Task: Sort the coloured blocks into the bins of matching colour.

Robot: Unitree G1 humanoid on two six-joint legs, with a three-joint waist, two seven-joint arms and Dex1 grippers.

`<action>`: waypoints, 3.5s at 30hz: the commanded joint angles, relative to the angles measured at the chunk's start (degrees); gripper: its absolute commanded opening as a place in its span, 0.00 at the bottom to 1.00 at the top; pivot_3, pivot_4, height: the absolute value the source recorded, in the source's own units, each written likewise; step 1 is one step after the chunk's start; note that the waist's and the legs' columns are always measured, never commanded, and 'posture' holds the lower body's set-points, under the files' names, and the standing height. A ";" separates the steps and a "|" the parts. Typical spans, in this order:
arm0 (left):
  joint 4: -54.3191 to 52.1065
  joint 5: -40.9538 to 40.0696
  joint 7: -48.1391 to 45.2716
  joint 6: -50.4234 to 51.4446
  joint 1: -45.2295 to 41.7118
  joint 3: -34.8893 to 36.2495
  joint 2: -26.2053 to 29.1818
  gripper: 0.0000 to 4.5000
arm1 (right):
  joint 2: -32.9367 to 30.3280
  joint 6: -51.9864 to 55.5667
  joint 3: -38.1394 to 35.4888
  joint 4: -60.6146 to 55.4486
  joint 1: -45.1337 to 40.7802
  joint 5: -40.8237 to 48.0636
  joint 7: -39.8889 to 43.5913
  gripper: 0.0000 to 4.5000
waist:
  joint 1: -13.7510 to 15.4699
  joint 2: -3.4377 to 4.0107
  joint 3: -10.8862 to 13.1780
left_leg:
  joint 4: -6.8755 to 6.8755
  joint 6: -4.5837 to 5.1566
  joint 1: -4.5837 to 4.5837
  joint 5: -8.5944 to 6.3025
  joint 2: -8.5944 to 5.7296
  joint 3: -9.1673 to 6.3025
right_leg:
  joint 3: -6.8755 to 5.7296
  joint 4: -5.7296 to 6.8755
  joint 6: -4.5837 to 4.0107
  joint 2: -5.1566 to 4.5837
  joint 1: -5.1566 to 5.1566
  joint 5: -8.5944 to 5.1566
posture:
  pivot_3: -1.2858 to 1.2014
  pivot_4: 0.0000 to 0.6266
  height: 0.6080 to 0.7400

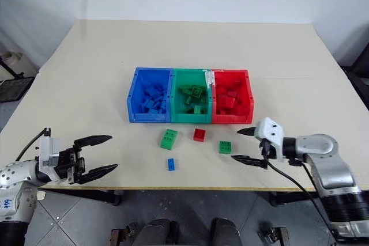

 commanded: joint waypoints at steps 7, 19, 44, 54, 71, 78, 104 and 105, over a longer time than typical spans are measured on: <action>-5.78 -1.59 2.73 0.19 4.52 3.26 -0.50 1.00 | 3.37 -3.50 4.00 5.37 -3.80 -4.47 -2.04 0.79 | -0.36 -0.07 -0.04 | -0.01 -0.02 0.03 0.01 0.05 0.02 | 0.00 0.01 0.00 0.05 0.00 0.00 | 0.52 0.24 1.00; -6.83 -2.01 3.87 0.15 5.52 3.46 -0.59 1.00 | 2.33 4.74 -2.55 -5.60 -5.50 4.62 -2.99 0.32 | -0.16 -0.02 -0.02 | -0.01 -0.01 -0.02 0.00 0.03 0.01 | 0.00 0.00 0.00 0.01 -0.02 0.00 | 0.52 0.24 1.00; -7.66 -1.54 6.14 -1.43 7.11 4.85 -1.94 1.00 | 18.43 -5.39 3.57 29.20 -39.49 -4.21 -7.01 0.99 | -1.66 -0.04 -0.02 | -0.02 -0.04 -0.04 -0.02 -0.02 -0.16 | -0.12 0.66 -0.06 0.01 -0.28 -0.03 | 0.52 0.24 1.00; -1.92 -1.71 2.85 -1.11 2.79 4.15 -0.48 1.00 | -0.31 -1.12 -3.07 7.95 -16.75 5.91 11.27 0.99 | -1.27 -0.04 -0.02 | -0.04 -0.01 -0.03 -0.04 -0.03 -0.21 | -0.29 0.27 -0.06 -0.01 -0.04 -0.03 | 0.52 0.24 1.00; 6.92 -0.78 -2.68 -2.53 -0.49 5.41 2.76 1.00 | -12.28 -1.59 -13.65 6.61 1.76 8.09 11.95 0.99 | -1.39 0.01 0.01 | -0.04 -0.01 0.03 -0.04 0.09 0.07 | -0.49 0.01 -0.06 -0.08 0.01 -0.03 | 0.52 0.24 1.00; 4.42 -0.73 -1.36 -1.83 -0.45 4.78 1.79 1.00 | -1.23 10.00 -3.61 -5.52 -2.08 5.32 -2.34 0.99 | -1.55 0.00 0.01 | -0.04 -0.05 0.03 -0.05 0.12 0.03 | -0.50 0.06 -0.06 -0.07 -0.01 -0.03 | 0.52 0.24 1.00; -4.51 -2.52 2.90 -1.18 8.52 7.85 0.60 1.00 | 19.17 5.01 8.82 7.51 -12.62 -3.52 -11.93 0.63 | -1.55 -0.04 -0.01 | -0.05 -0.06 0.01 -0.06 0.06 -0.13 | -0.49 0.27 -0.05 -0.05 -0.09 -0.03 | 0.52 0.24 1.00; -4.62 -2.53 2.93 -1.15 8.63 7.81 0.55 1.00 | 18.67 5.98 7.86 5.37 -12.07 -2.42 -11.78 0.56 | -1.49 -0.04 -0.01 | -0.05 -0.06 0.01 -0.06 0.06 -0.15 | -0.49 0.27 -0.05 -0.05 -0.08 -0.03 | 0.52 0.24 1.00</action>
